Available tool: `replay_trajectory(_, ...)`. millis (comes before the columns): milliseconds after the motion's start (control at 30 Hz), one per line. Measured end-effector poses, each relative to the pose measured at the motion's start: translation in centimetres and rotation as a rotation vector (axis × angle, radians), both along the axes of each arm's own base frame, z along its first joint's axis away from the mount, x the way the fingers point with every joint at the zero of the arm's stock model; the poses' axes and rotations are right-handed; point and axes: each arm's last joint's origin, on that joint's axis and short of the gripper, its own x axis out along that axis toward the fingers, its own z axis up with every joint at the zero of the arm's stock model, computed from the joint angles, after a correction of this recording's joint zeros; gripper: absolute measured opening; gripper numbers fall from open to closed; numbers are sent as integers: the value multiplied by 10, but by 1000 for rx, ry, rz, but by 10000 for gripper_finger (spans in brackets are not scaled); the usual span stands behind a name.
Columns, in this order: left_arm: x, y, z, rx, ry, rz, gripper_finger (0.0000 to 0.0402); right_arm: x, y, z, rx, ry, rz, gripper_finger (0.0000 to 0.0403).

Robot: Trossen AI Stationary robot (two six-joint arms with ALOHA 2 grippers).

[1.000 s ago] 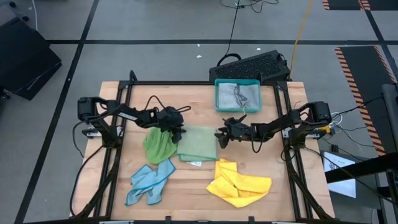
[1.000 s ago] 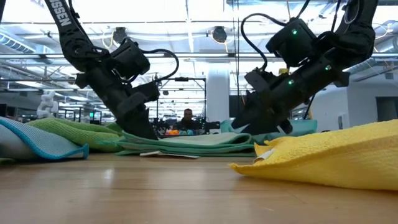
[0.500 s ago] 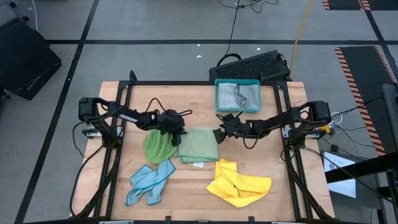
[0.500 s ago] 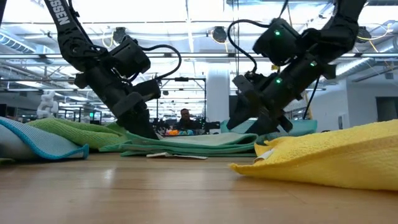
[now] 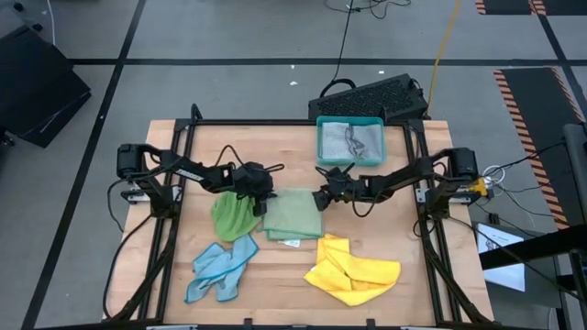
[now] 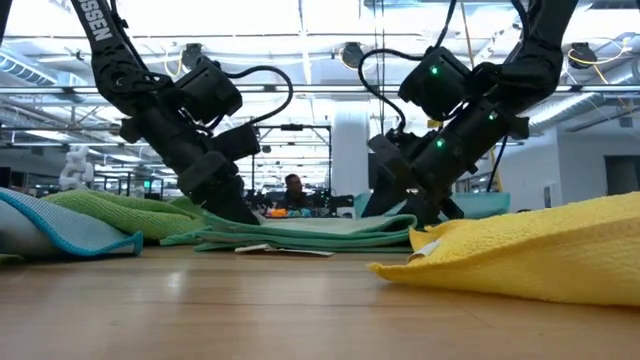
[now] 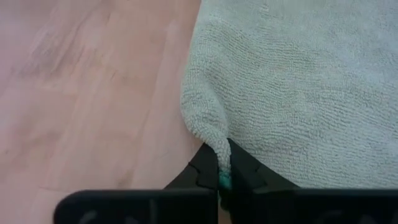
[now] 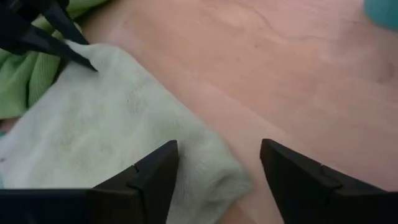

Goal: Fold microfiber towels
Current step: Fold the light green microfiber cloth

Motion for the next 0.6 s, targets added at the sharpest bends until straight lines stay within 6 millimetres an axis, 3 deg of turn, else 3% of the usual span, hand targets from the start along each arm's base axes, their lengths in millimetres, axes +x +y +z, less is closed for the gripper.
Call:
replay_trajectory(267, 1, 1, 1, 10, -20, 1, 14, 7, 0, -5, -31, -32, 119, 172)
replay_trajectory(500, 4, -1, 4, 26, -56, 9, 15, 7, 2, -5, -66, -19, 259, 31)
replay_trajectory(600, 5, -6, 10, 50, -76, 10, 10, 7, 3, 1, -83, -38, 291, 11)
